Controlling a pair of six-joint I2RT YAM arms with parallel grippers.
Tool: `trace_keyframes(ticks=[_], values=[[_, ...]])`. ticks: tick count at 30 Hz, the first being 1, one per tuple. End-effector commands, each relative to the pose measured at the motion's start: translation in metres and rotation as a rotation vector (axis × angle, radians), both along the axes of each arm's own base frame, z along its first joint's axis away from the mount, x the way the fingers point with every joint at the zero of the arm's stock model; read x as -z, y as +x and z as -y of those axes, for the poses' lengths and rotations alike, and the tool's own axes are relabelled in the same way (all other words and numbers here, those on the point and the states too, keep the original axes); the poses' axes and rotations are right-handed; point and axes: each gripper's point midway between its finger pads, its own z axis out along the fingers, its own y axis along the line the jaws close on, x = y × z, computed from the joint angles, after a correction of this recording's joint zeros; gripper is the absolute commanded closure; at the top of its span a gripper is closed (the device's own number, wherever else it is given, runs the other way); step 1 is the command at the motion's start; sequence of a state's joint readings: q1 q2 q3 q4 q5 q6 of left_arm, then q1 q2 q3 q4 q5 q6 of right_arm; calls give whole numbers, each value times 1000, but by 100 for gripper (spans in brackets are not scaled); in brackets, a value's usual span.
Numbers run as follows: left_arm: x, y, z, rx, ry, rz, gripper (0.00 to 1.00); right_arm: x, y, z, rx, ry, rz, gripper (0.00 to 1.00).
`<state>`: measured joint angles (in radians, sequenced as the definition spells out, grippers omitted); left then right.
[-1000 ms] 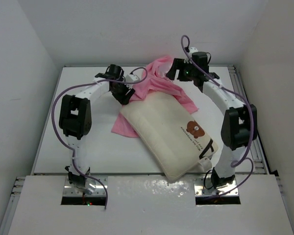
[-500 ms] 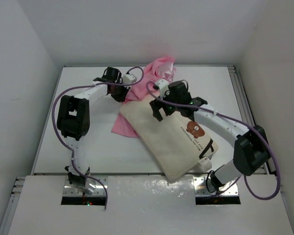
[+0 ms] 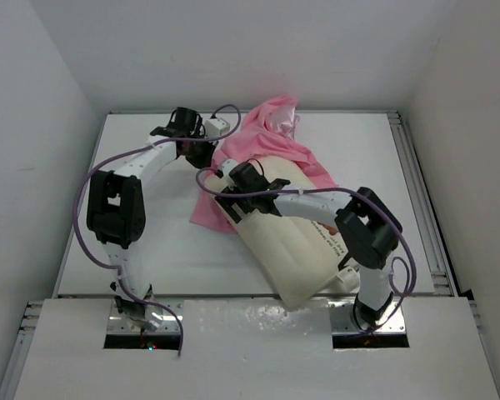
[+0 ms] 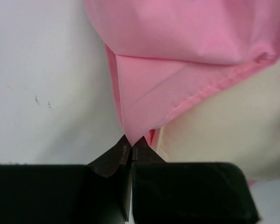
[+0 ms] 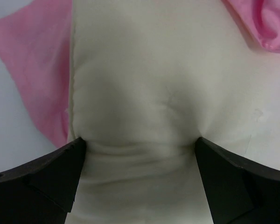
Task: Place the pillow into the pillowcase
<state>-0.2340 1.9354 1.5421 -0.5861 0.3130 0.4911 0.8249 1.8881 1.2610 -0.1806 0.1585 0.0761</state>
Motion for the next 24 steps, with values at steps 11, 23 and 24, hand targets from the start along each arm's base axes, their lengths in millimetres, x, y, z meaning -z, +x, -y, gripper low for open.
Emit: trace_keyframes(ticks=[11,23,24], values=[[-62,-2,-6,6,11,87,100,-34,74,29,321,244,36,100],[-94,-19,24,177,108,104,100,-99,153,79,588,529,144,100],[-95,-23,31,207,101,97,100,-101,156,79,598,546,145,100]])
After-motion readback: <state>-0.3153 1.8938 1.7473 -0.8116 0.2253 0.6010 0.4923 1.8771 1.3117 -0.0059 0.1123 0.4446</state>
